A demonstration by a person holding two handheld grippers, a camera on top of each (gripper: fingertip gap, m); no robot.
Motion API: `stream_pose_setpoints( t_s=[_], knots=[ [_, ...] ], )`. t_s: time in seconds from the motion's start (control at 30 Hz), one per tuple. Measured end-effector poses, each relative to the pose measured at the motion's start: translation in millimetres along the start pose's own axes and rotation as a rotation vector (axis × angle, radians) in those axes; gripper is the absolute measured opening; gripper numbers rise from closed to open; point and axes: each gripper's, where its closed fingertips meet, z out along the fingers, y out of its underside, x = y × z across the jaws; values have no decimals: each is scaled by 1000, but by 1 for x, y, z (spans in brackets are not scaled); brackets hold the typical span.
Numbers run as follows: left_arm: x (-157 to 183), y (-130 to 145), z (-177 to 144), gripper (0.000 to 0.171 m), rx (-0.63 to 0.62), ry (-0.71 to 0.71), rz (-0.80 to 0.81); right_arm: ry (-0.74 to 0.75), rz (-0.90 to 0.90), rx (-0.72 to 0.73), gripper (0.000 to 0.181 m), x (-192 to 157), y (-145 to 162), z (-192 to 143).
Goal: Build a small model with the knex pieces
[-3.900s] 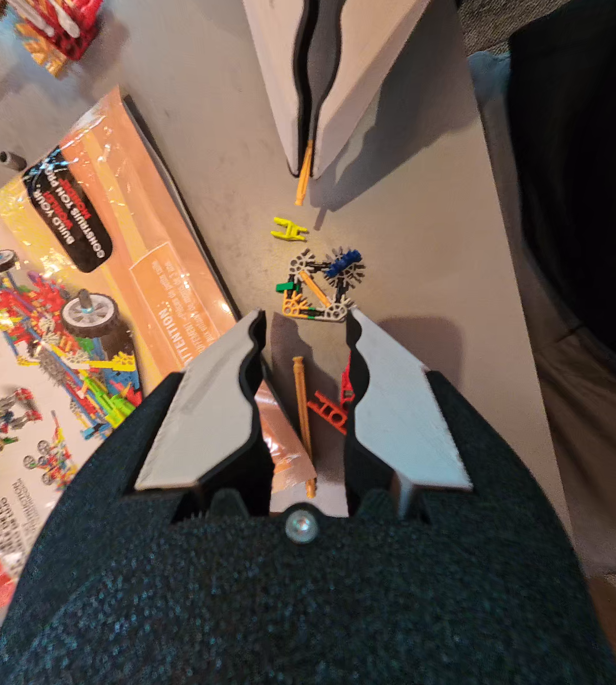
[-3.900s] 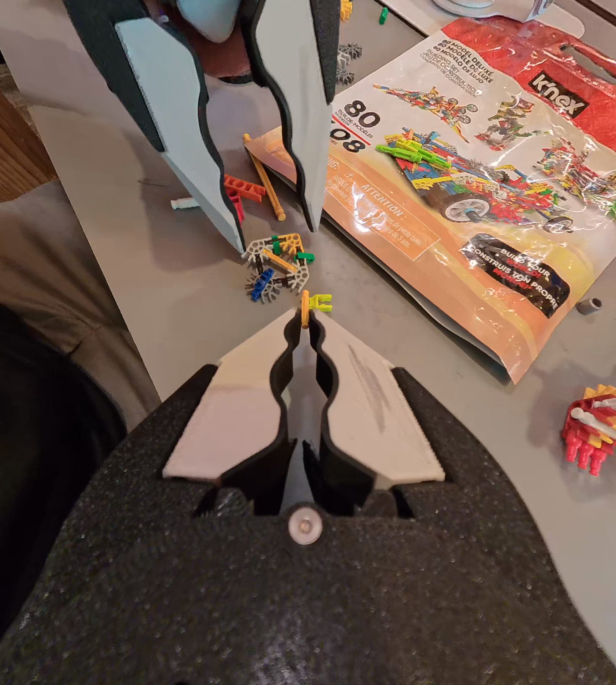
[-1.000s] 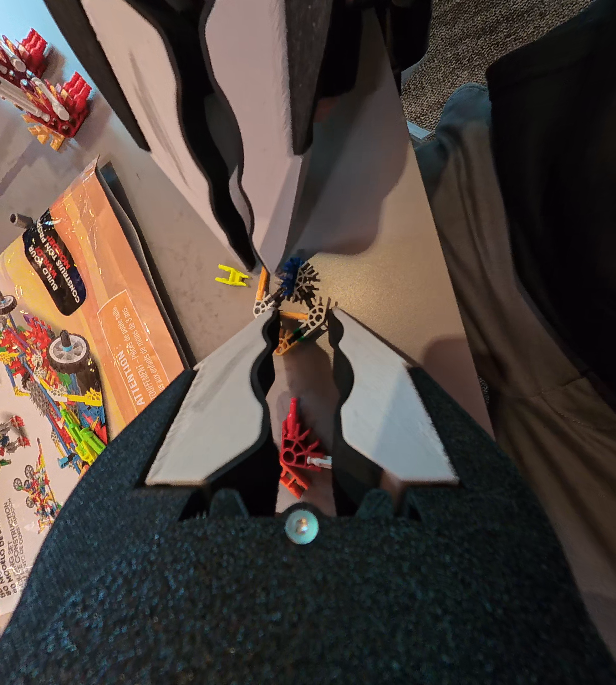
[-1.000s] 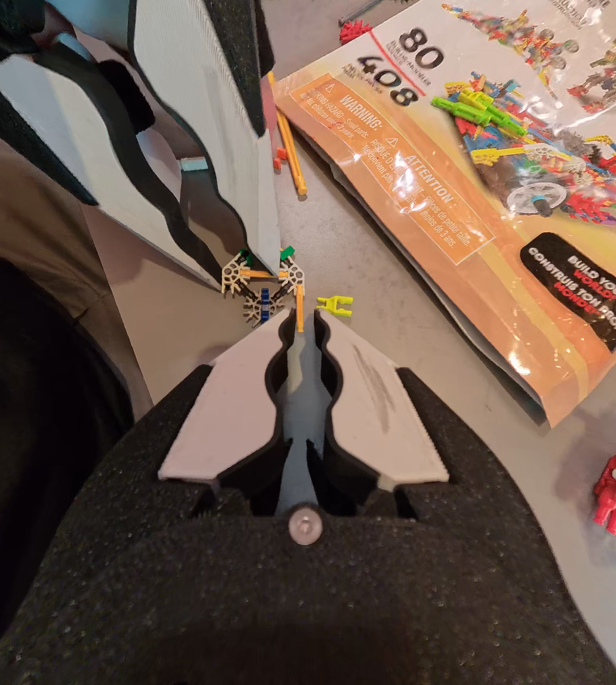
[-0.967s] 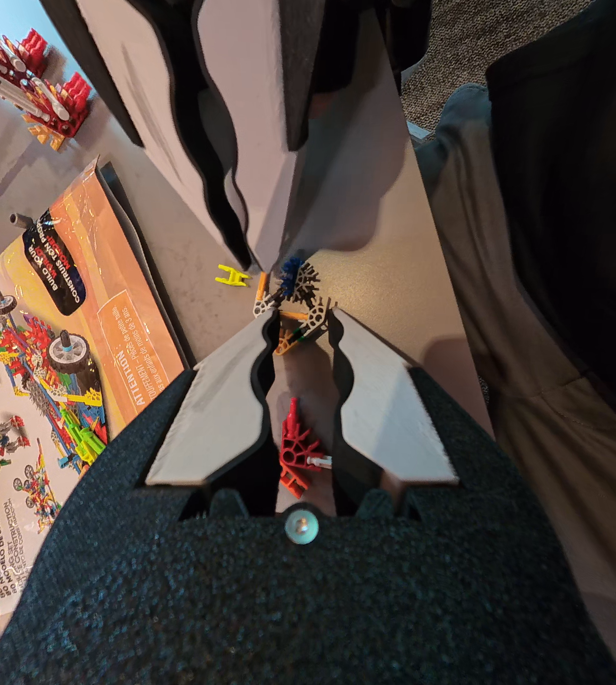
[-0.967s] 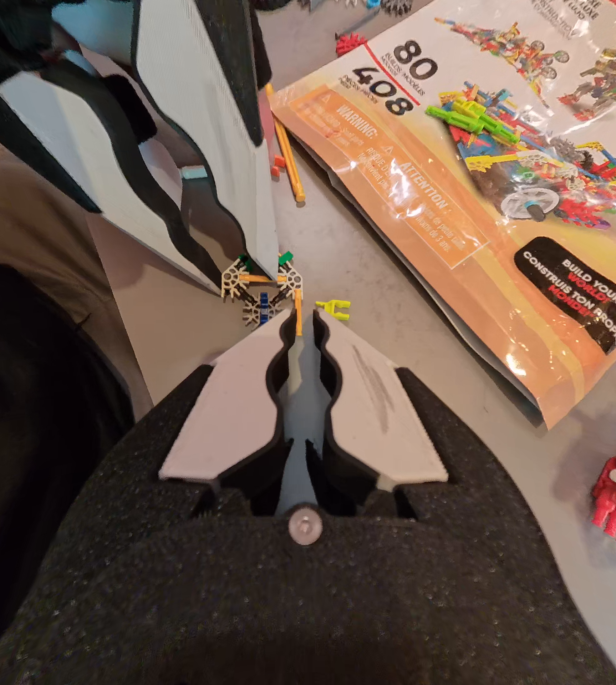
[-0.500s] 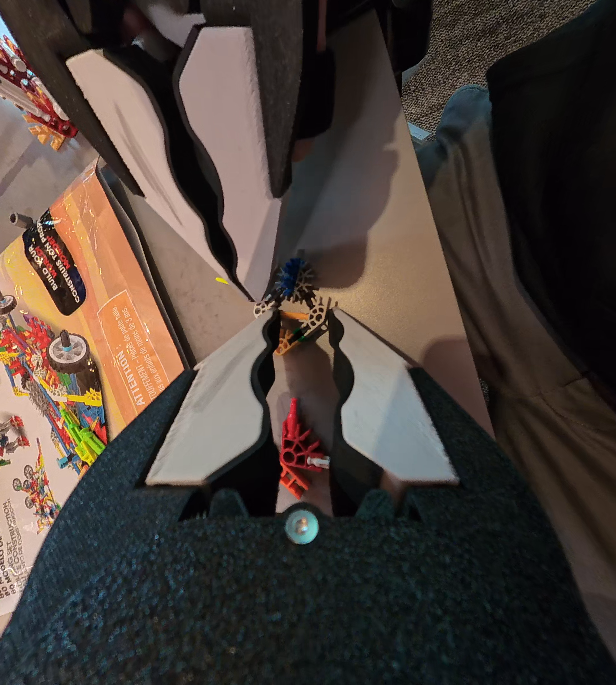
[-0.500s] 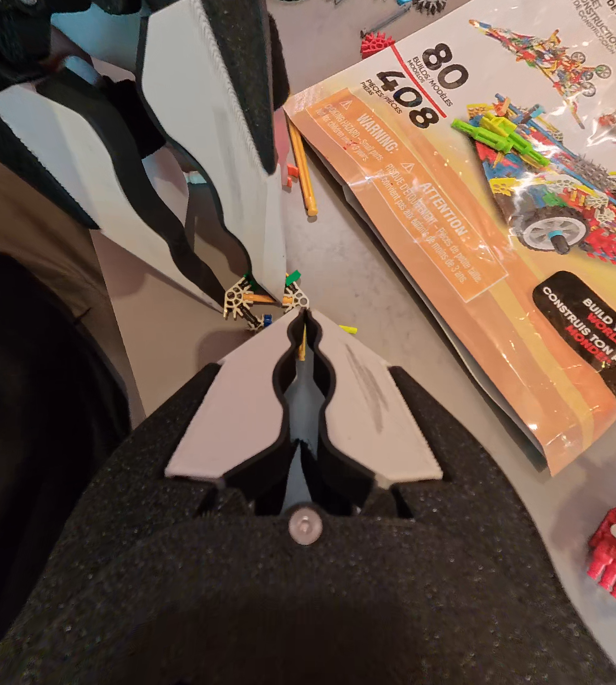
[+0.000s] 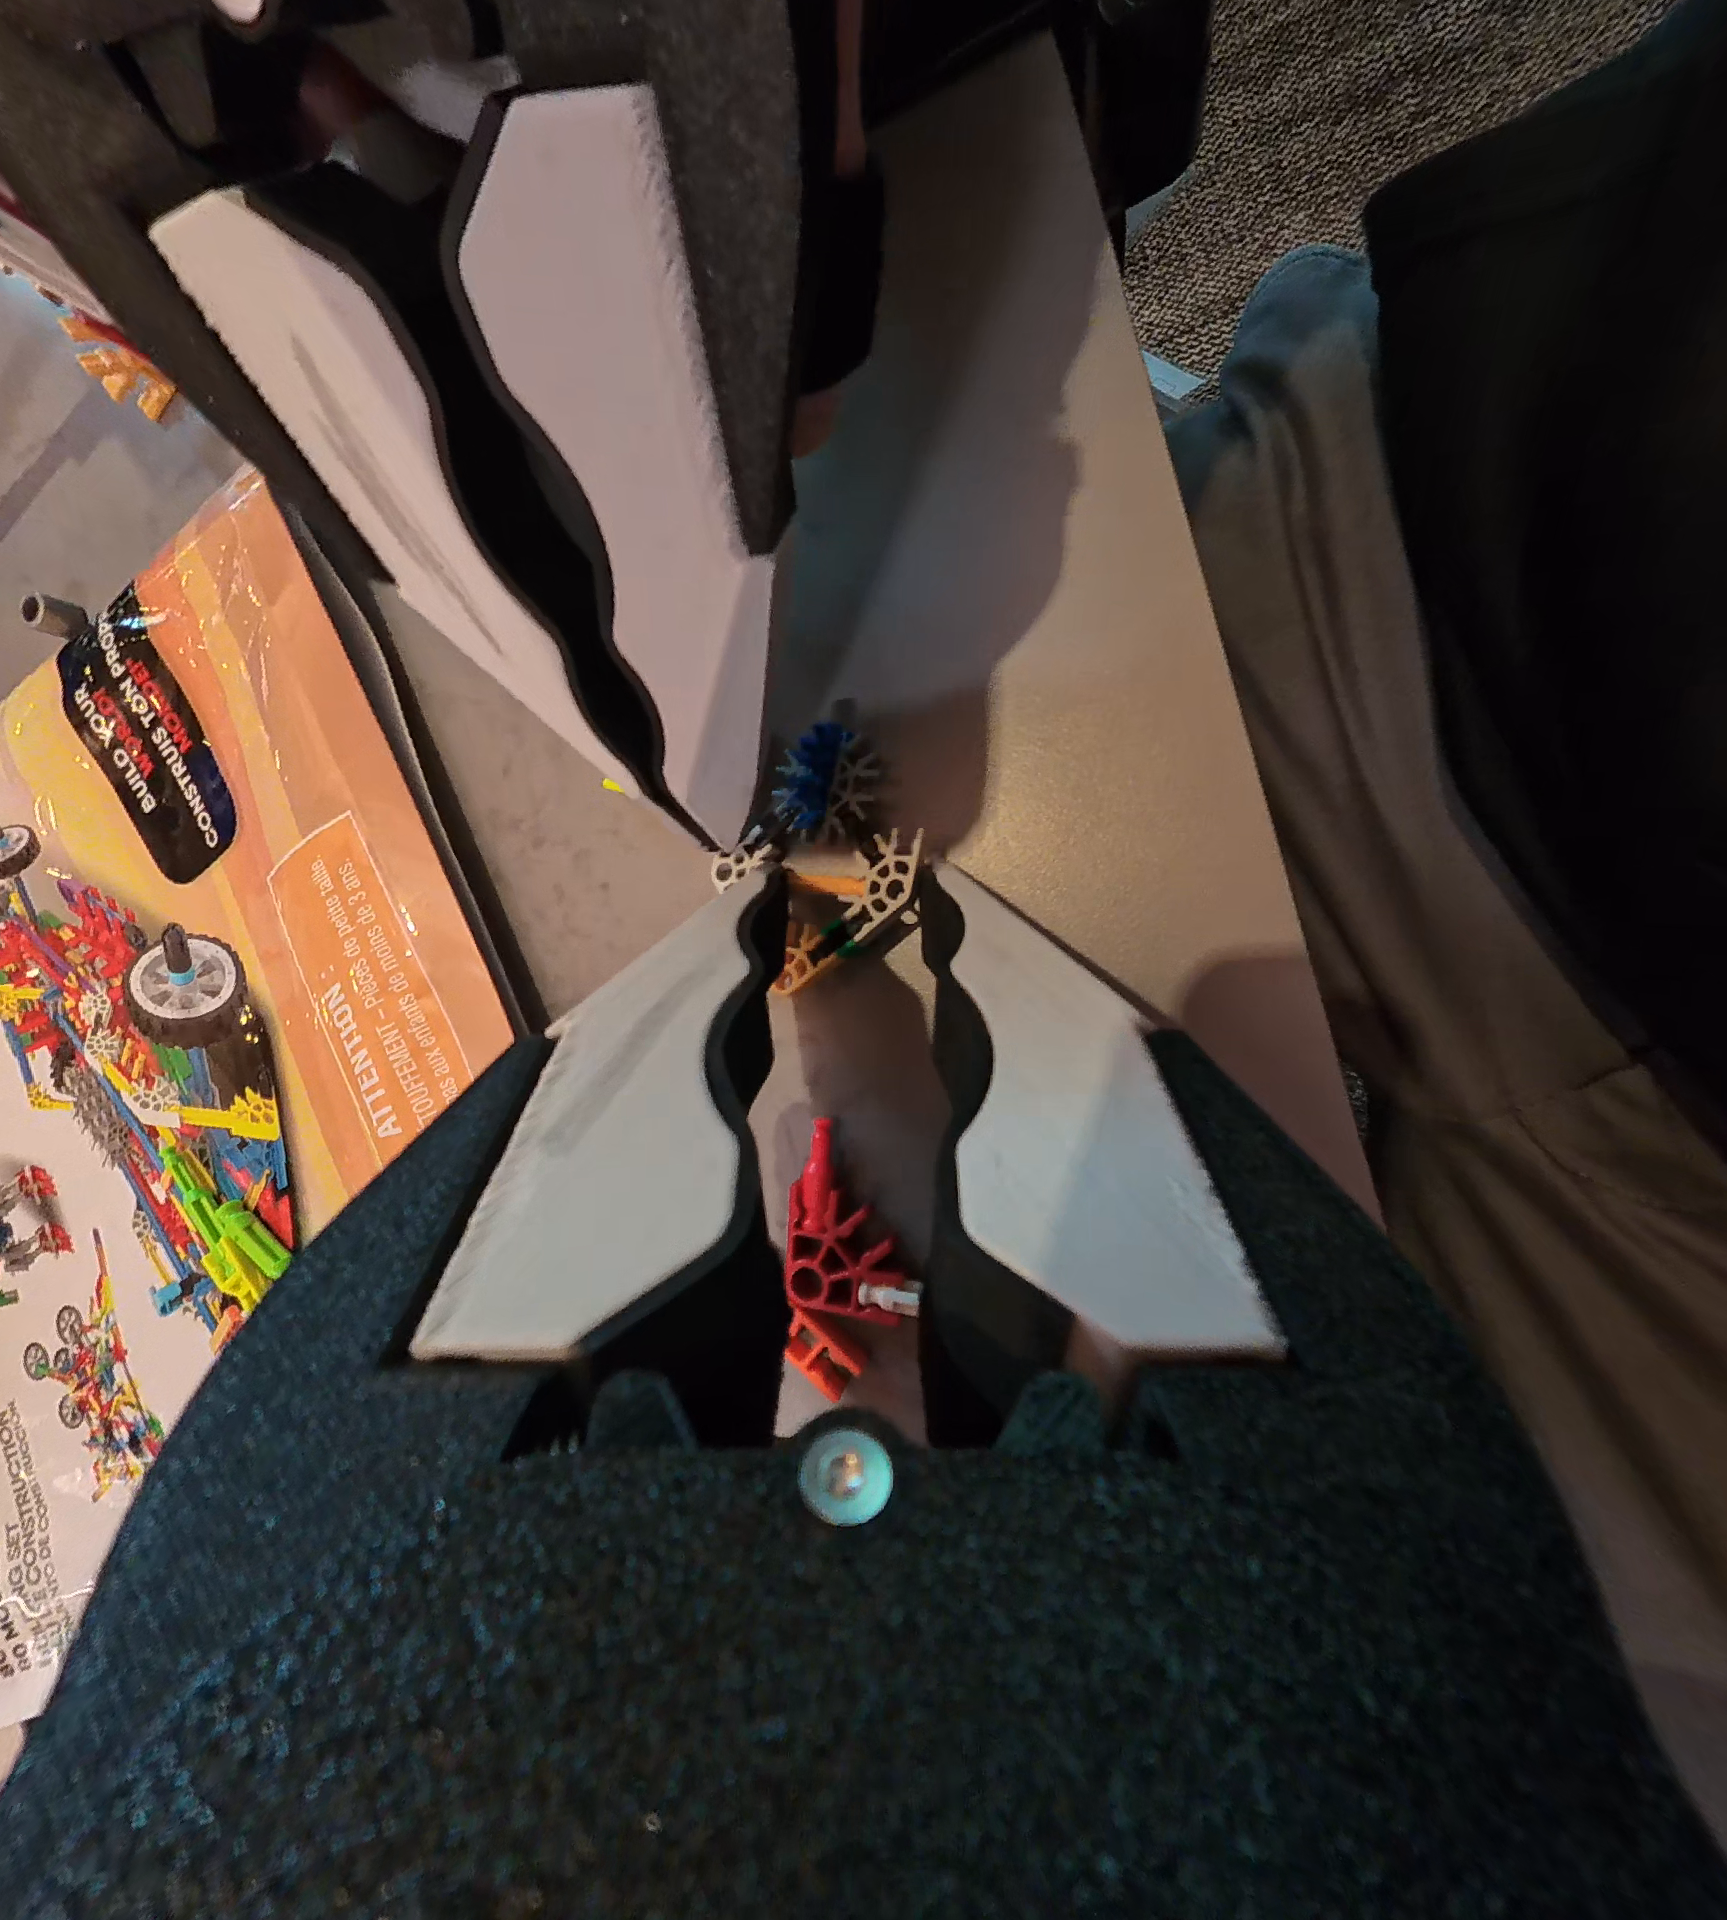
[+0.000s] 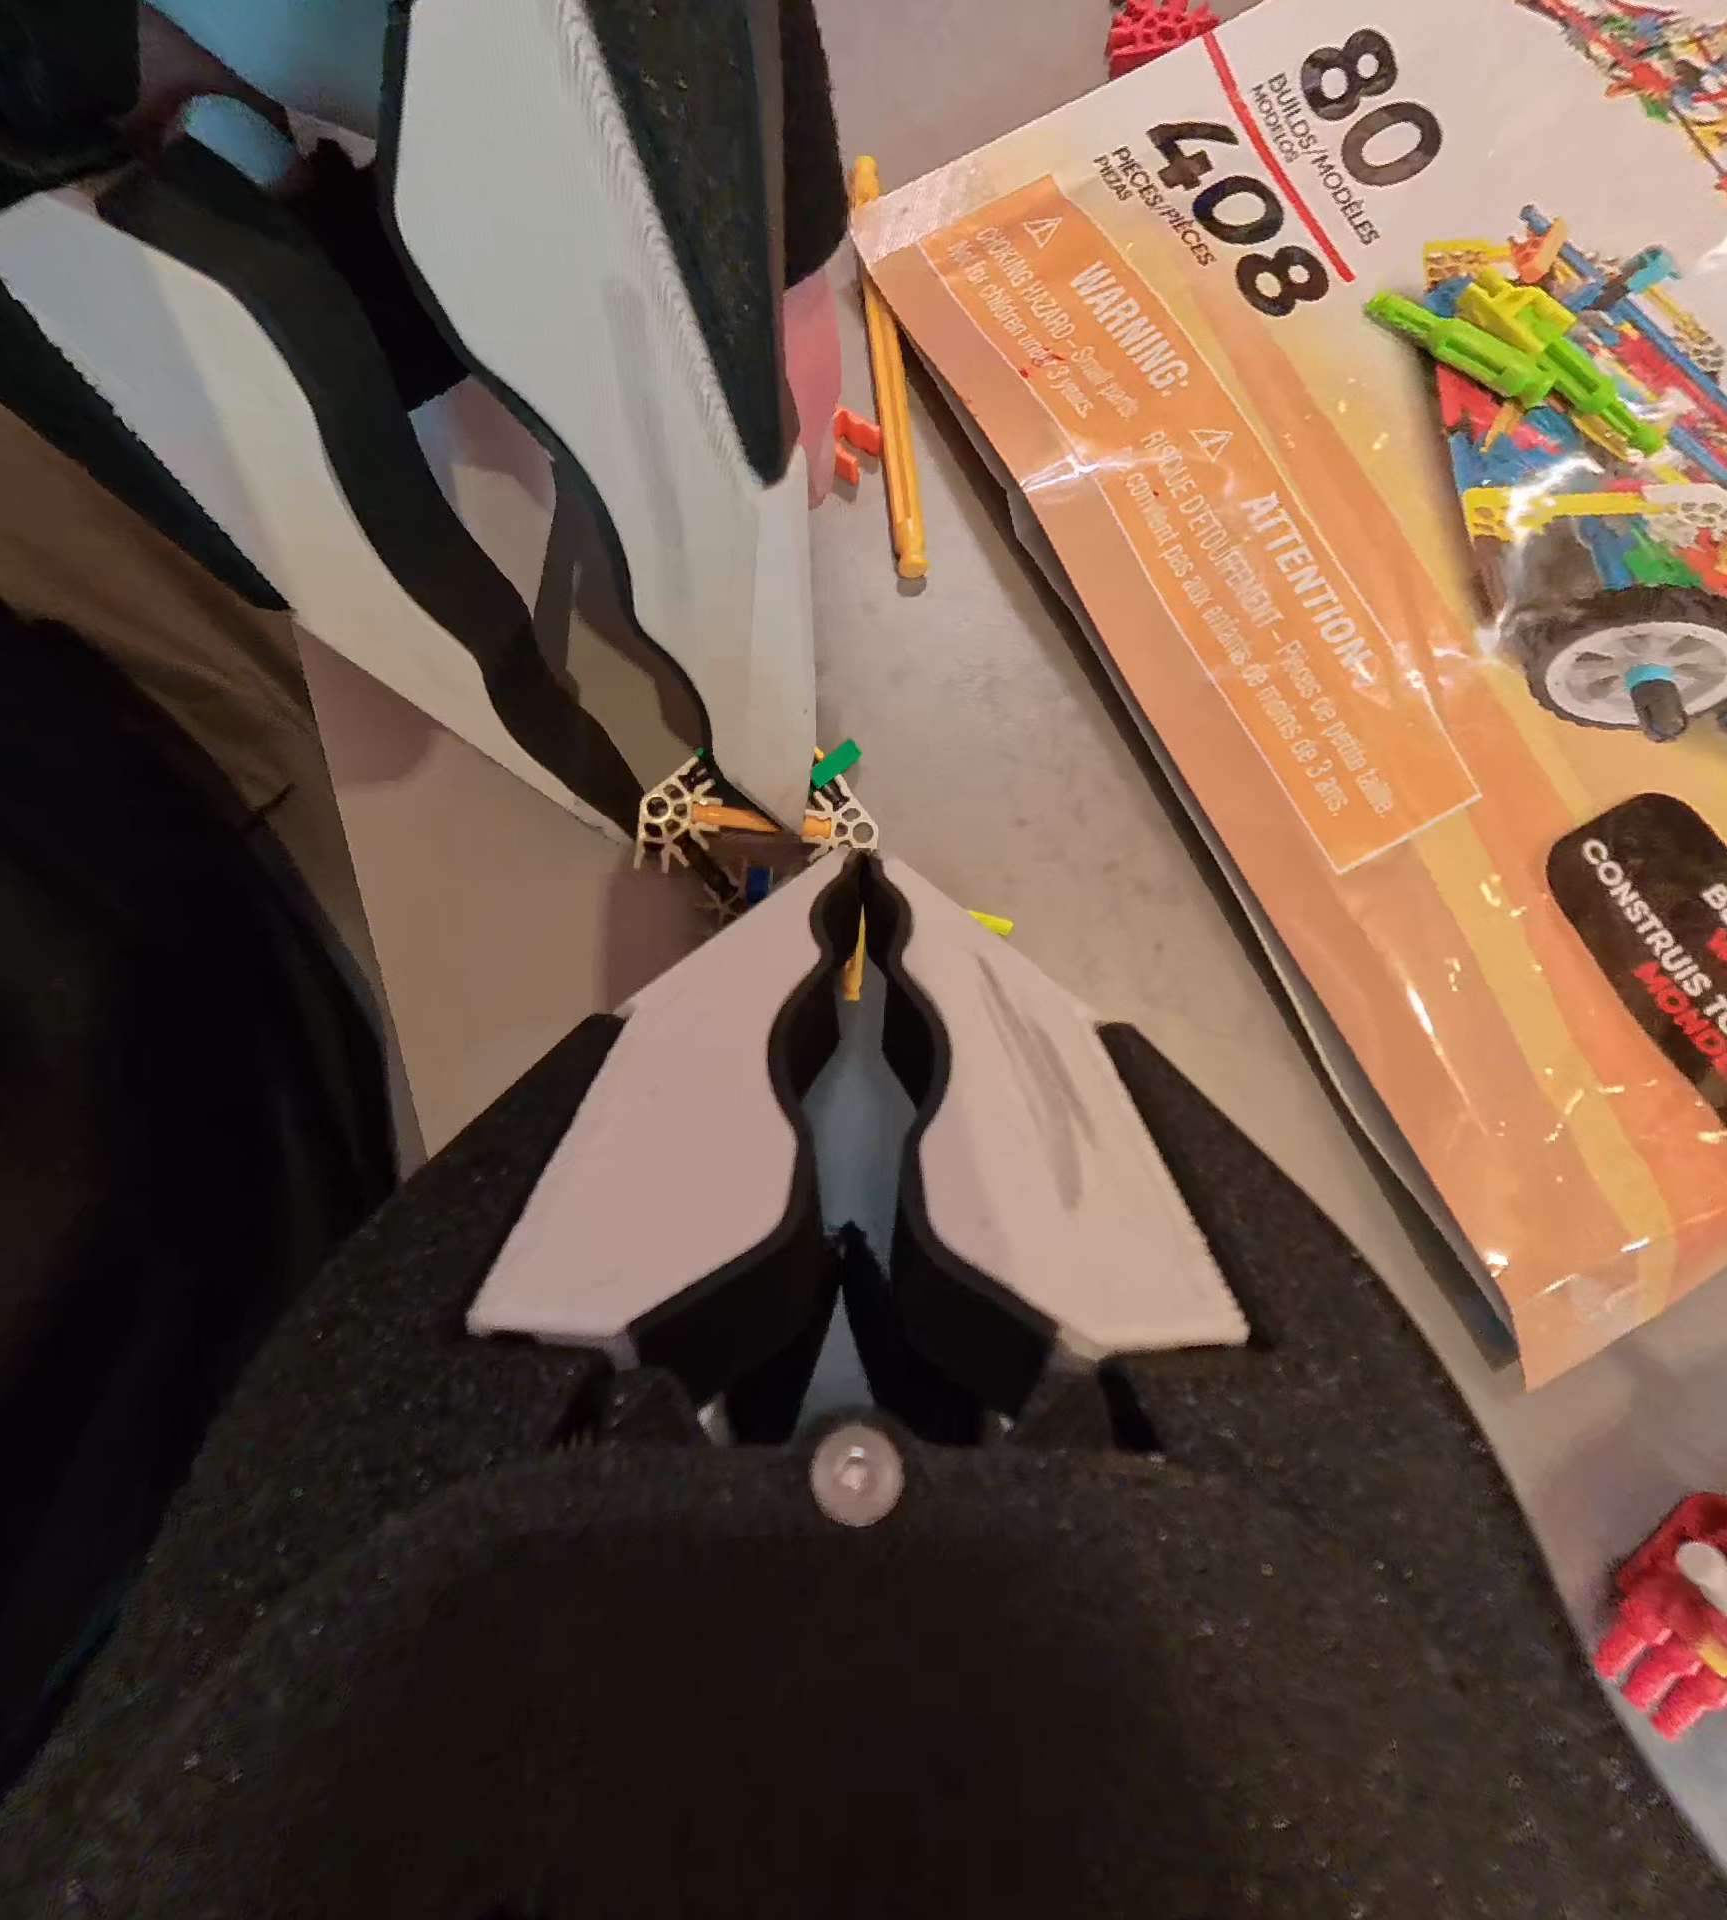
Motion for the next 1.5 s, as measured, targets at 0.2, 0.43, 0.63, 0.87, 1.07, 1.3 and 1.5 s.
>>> stream_pose_setpoints(
  t_s=[0.2, 0.43, 0.63, 0.87, 1.07, 1.3, 1.5],
  knots=[
    [-1, 0, 0, 22, 15, 6, -22, -73, -5, -42, 0, 1, 1, 2],
    [-1, 0, -1, 22, 30, 44, -59, -58, -51, -55, 0, 2, 0, 2],
    [-3, 0, 0, 22, 41, 25, -78, -27, -22, 58, 0, 4, -21, -13],
    [-6, 1, -11, 33, 63, -22, -119, 56, -13, 129, 0, 4, -22, -44],
    [-4, 8, -43, 34, 93, -90, -168, 98, -7, 157, 0, -2, -19, -43],
    [-4, 50, -110, 31, 41, -289, -243, 123, 6, 219, 0, -1, -15, -31],
    [-58, 113, -195, 26, -148, -519, -289, 133, 21, 249, 1, 3, -14, -21]
  ],
)
